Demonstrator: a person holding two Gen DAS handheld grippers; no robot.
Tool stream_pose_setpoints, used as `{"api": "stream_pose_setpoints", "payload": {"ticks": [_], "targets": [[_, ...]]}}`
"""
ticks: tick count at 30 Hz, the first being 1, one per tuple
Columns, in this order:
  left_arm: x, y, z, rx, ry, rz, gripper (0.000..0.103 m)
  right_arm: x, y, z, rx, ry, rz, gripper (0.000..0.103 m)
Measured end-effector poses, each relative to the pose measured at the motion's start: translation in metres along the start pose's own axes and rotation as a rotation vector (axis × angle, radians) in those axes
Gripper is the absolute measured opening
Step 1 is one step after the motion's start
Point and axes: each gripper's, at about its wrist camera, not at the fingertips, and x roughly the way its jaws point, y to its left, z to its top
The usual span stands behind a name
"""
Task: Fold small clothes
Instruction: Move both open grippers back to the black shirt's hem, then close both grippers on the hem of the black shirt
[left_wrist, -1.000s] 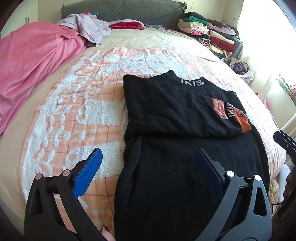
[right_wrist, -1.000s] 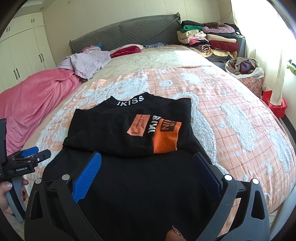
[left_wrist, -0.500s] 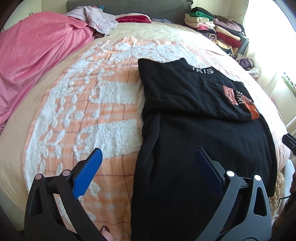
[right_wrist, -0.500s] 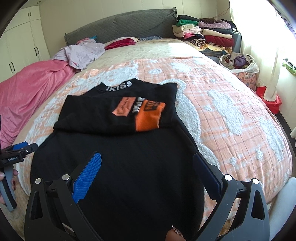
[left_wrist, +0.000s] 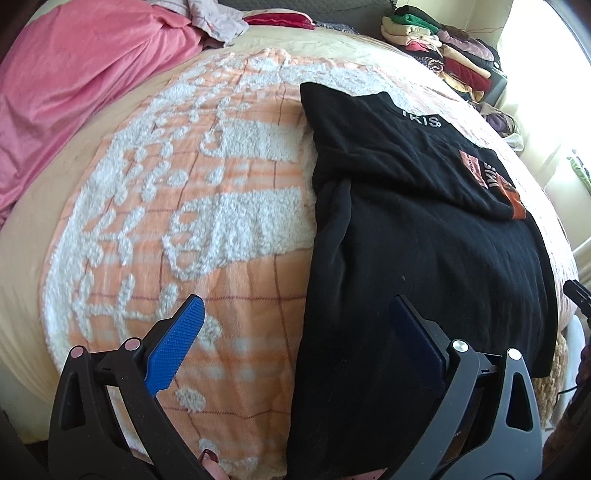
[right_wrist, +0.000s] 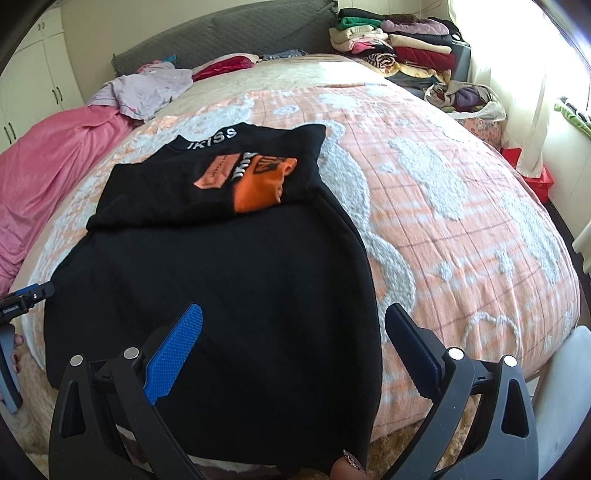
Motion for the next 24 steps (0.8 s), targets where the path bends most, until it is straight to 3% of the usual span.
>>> {"api": "stream_pose_setpoints", "payload": {"ticks": [11,24], "targets": [[-0.002,0.006,-0.025,-0.016,0.044,-0.06,0.094,0.003,-0.014,-0.019,0.01,0.048,-0.001,0.099],[-0.004,0.006,-0.058,0.004,0.093,-0.04,0.094,0.005,-0.034,-0.047,0.026,0.116,-0.007,0.099]]}}
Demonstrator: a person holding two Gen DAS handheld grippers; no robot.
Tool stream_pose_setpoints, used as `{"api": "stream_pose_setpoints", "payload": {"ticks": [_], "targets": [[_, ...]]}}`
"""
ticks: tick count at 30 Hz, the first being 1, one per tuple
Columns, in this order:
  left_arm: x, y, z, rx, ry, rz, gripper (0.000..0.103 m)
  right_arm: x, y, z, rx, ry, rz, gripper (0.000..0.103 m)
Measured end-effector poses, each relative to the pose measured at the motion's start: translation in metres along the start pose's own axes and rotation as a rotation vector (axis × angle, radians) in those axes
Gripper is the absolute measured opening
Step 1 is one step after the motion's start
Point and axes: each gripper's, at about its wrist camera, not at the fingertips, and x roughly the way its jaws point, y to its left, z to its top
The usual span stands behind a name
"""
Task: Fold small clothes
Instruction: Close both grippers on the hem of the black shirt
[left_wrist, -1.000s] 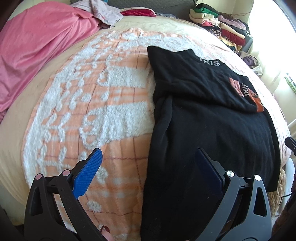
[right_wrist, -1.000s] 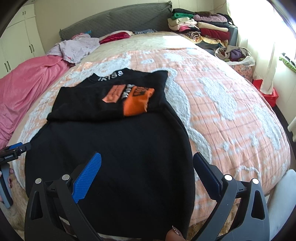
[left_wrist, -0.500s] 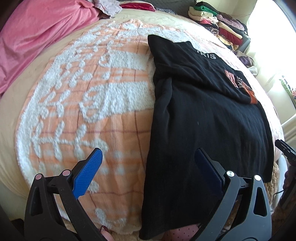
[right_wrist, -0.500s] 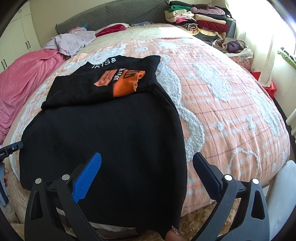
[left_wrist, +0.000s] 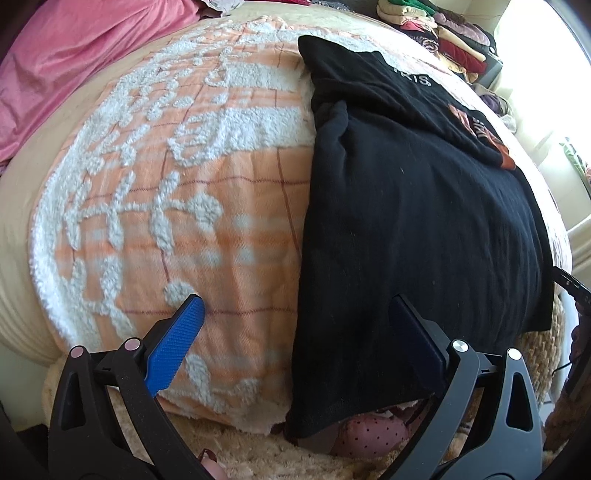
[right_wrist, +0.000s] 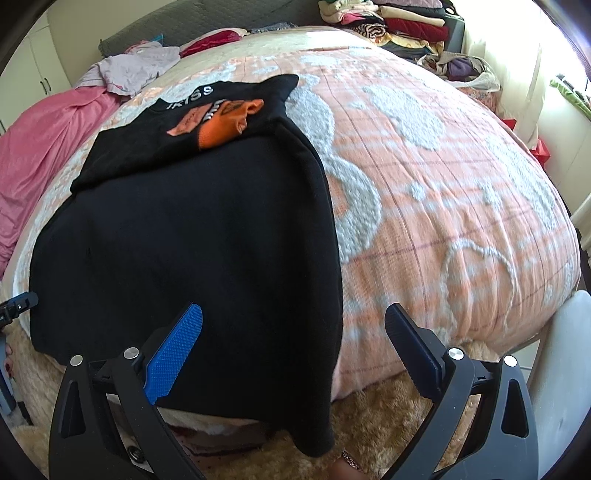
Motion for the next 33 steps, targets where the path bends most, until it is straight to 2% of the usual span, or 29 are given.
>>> {"api": "stream_pose_setpoints", "payload": {"ticks": [4,6,10,20,21,22,24,26,27,28,29,31,32,33], "targets": [[-0.002,-0.005,-0.005,0.004,0.004,-0.013,0.092,0.001,-0.005,-0.007,0.017,0.022,0.027,0.099],[-0.003,-0.007,-0.008,0.006,0.006,-0.02,0.088,0.001,-0.007,-0.01,0.024,0.028,0.04,0.098],[-0.003,-0.007,-0.014,-0.028,0.011,-0.05,0.086,0.001,-0.012,-0.018,0.031,0.046,0.047,0.098],[-0.007,-0.003,-0.027,-0.044,0.045,-0.056,0.077,0.006,-0.016,-0.038,0.06,0.092,0.089,0.095],[-0.008,-0.003,-0.028,-0.043,0.046,-0.053,0.075,0.006,-0.017,-0.04,0.067,0.098,0.1,0.092],[-0.009,-0.003,-0.029,-0.043,0.045,-0.05,0.074,0.008,-0.017,-0.043,0.077,0.108,0.114,0.081],[-0.011,-0.002,-0.03,-0.053,0.044,-0.052,0.07,0.012,-0.018,-0.046,0.094,0.133,0.14,0.074],[-0.012,0.0,-0.032,-0.061,0.045,-0.053,0.065,0.015,-0.017,-0.049,0.089,0.157,0.163,0.054],[-0.014,0.002,-0.034,-0.064,0.046,-0.051,0.06,0.016,-0.015,-0.05,0.078,0.161,0.16,0.052],[-0.013,0.001,-0.033,-0.068,0.049,-0.054,0.058,0.015,-0.015,-0.051,0.063,0.159,0.158,0.045],[-0.014,0.002,-0.033,-0.073,0.052,-0.058,0.055,0.015,-0.015,-0.051,0.058,0.161,0.181,0.029],[-0.016,0.005,-0.037,-0.1,0.065,-0.106,0.043,0.012,-0.015,-0.05,0.051,0.159,0.193,0.019],[-0.016,0.007,-0.038,-0.129,0.075,-0.161,0.039,0.01,-0.015,-0.049,0.041,0.156,0.192,0.013],[-0.017,0.009,-0.04,-0.144,0.077,-0.186,0.039,0.009,-0.015,-0.049,0.034,0.152,0.194,0.011]]}}
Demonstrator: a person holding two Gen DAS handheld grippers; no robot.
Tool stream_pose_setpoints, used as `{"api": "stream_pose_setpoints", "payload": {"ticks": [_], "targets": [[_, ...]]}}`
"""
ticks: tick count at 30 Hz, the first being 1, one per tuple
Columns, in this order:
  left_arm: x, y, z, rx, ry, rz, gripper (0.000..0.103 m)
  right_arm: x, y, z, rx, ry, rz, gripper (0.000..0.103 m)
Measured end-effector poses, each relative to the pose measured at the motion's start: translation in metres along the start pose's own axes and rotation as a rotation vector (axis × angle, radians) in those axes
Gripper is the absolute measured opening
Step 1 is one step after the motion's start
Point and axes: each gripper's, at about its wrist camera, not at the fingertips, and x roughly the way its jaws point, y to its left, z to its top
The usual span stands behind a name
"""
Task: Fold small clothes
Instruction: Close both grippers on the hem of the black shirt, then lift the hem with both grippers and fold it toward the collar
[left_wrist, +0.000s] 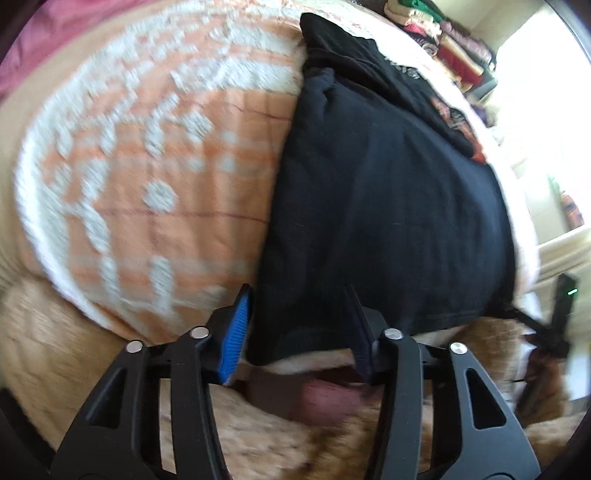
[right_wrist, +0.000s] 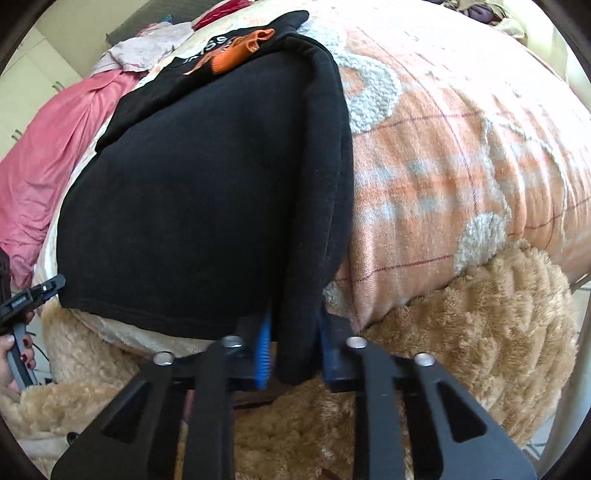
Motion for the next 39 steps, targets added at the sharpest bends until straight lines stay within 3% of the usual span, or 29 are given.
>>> {"api": "stream_pose_setpoints", "payload": {"ticks": [5,8,12,26,39], "targets": [[0.007,0.0,-0.001,-0.002,0.011,0.014,0.039,-0.02,-0.005,0.001,-0.01,-0.029,0.048,0.009],[0.007,-0.002,0.001,0.011,0.013,0.033,0.014,-0.036,-0.01,0.005,-0.001,-0.069,0.085,0.008],[-0.001,0.001,0.004,0.001,0.007,0.014,0.006,-0.051,-0.013,0.014,0.015,-0.114,0.132,0.008],[-0.057,-0.015,0.028,0.031,-0.155,-0.063,0.005,-0.077,-0.003,0.046,0.021,-0.26,0.204,0.008],[-0.078,-0.033,0.088,0.063,-0.317,-0.089,0.003,-0.101,0.001,0.096,0.035,-0.442,0.229,0.008]]}}
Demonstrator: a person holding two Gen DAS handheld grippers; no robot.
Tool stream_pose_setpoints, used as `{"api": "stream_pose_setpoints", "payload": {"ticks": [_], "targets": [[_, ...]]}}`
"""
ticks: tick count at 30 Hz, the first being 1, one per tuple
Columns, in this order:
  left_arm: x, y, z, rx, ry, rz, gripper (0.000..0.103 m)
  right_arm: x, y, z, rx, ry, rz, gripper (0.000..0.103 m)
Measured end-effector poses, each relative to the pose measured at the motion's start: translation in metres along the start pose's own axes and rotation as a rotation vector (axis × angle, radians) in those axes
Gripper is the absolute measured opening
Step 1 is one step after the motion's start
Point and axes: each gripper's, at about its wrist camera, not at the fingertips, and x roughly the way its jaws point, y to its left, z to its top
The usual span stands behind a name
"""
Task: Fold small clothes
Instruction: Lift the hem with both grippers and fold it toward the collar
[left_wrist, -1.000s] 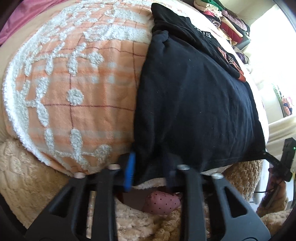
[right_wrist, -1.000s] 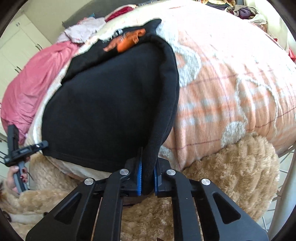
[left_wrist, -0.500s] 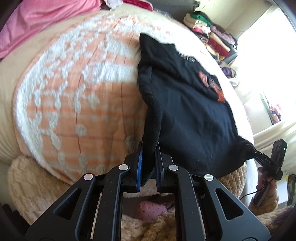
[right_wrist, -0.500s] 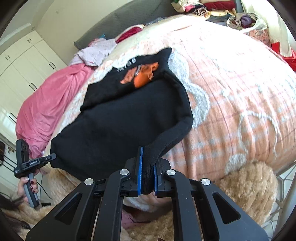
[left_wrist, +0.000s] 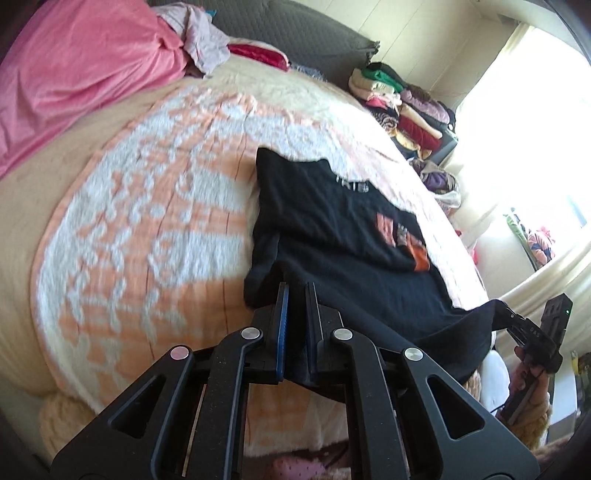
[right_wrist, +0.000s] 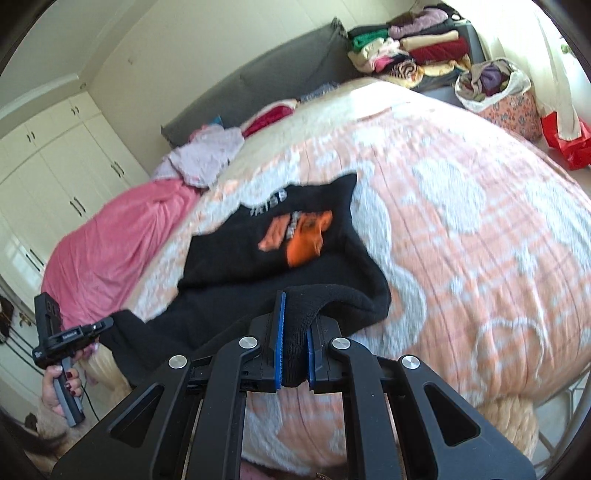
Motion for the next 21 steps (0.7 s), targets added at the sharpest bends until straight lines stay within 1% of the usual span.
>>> {"api": "stream_pose_setpoints", "payload": {"ticks": [8,11,13,15,17,19,20,21], "targets": [[0.005,0.007,0.04,-0.034,-0.101,0.007,0.0,0.011,0.001,0.037,-0.003,-0.076,0.001,0.008],[0.011,0.011,0.051,-0.062,-0.105,-0.001,0.0,0.021,0.003,0.05,-0.015,-0.086,0.002,0.008],[0.016,0.012,0.056,-0.064,-0.104,0.003,0.0,0.031,0.005,0.058,-0.026,-0.086,-0.003,0.008],[0.02,0.01,0.056,-0.053,-0.079,0.001,0.0,0.041,0.005,0.064,-0.024,-0.077,-0.012,0.008],[0.022,0.009,0.049,-0.045,-0.054,-0.001,0.0,0.047,0.006,0.066,-0.037,-0.073,-0.021,0.008],[0.025,0.009,0.035,-0.034,-0.006,0.004,0.014,0.054,0.007,0.066,-0.054,-0.068,-0.043,0.008],[0.026,0.009,0.027,-0.03,0.018,0.001,0.026,0.058,0.007,0.066,-0.058,-0.063,-0.05,0.008],[0.028,0.009,0.015,-0.025,0.054,-0.001,0.028,0.062,0.006,0.065,-0.057,-0.057,-0.057,0.008]]}}
